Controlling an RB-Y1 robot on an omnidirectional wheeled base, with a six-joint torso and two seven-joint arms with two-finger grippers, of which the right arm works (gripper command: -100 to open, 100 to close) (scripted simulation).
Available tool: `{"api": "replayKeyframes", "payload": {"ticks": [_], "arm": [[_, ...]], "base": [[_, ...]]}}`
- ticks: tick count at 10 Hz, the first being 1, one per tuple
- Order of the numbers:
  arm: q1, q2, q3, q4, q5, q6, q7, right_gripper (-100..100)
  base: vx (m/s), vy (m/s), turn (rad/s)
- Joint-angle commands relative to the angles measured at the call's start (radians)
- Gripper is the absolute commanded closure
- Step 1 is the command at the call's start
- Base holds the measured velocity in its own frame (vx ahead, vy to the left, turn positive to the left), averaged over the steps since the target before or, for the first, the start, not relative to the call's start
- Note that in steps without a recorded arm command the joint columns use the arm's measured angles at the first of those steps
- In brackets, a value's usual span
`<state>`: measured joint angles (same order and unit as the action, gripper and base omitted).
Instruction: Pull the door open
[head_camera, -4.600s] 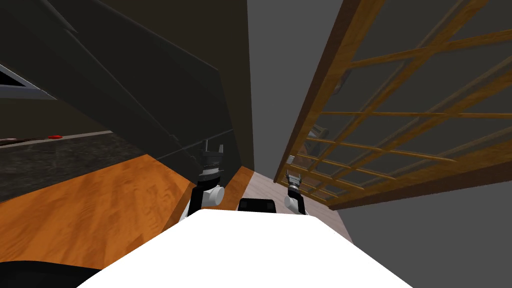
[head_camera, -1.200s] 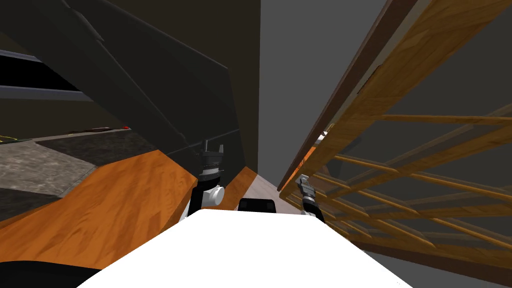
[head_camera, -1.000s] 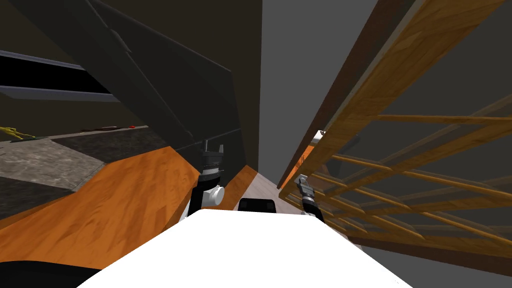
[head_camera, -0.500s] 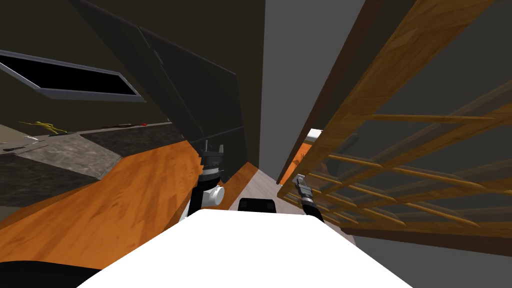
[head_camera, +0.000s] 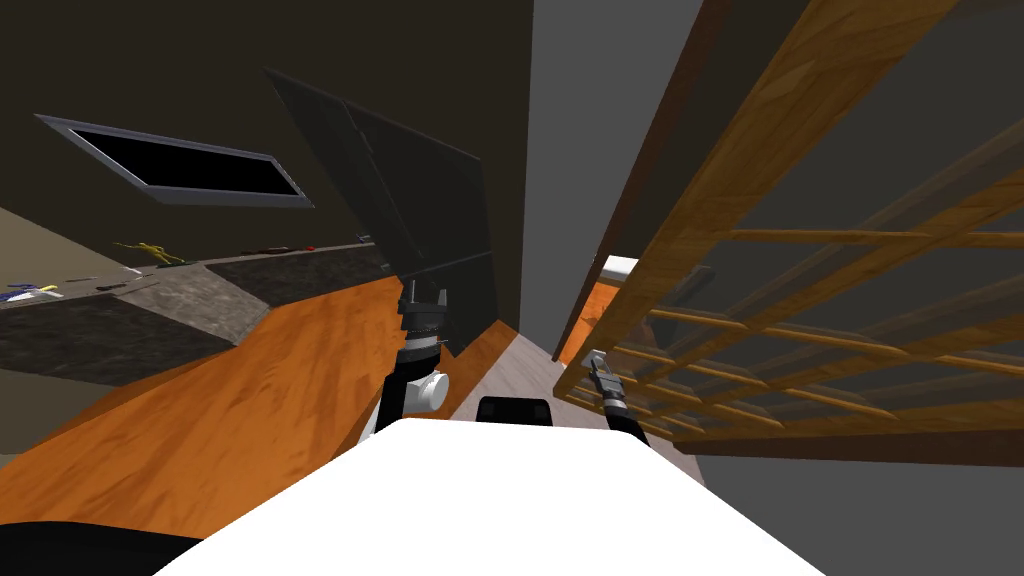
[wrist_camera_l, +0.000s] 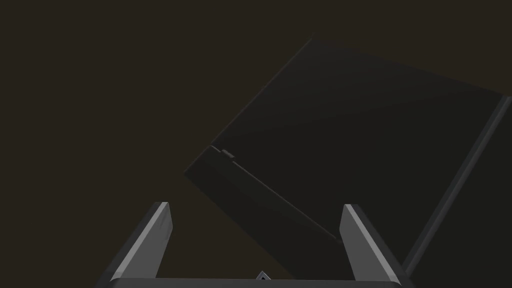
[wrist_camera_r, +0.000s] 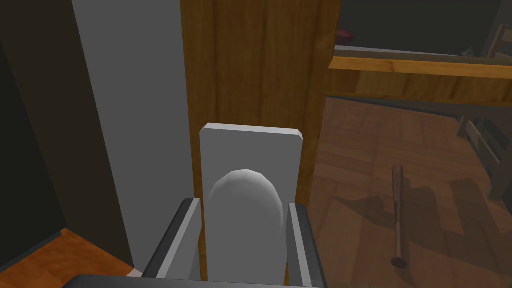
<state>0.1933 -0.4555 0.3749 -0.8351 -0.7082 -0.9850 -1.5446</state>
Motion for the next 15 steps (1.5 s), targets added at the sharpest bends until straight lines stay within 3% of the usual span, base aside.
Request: {"api": "replayKeyframes", "payload": {"ticks": [1,5,6,11,13,14,15], "arm": [[0.013,-0.013,0.022,-0.006,0.011,-0.019,-0.018,100],[0.041,-0.05,0.075,-0.012,0.039,-0.063,-0.062,100],[0.04,-0.05,0.062,-0.026,0.032,-0.049,-0.05,100],[0.06,-0.083,0.115,0.01,0.068,-0.121,-0.112,100],[0.065,-0.093,0.13,0.021,0.079,-0.143,-0.13,100],[0.062,-0.089,0.124,0.017,0.075,-0.134,-0.122,100],[0.065,-0.094,0.135,0.03,0.08,-0.15,-0.134,100]], "base": [[-0.205,-0.053,0.121],[-0.267,-0.024,0.096],[-0.128,-0.004,0.014],[-0.221,-0.046,0.149],[-0.218,-0.048,0.11],[-0.1,-0.008,0.027],[-0.152,-0.019,0.174]]}}
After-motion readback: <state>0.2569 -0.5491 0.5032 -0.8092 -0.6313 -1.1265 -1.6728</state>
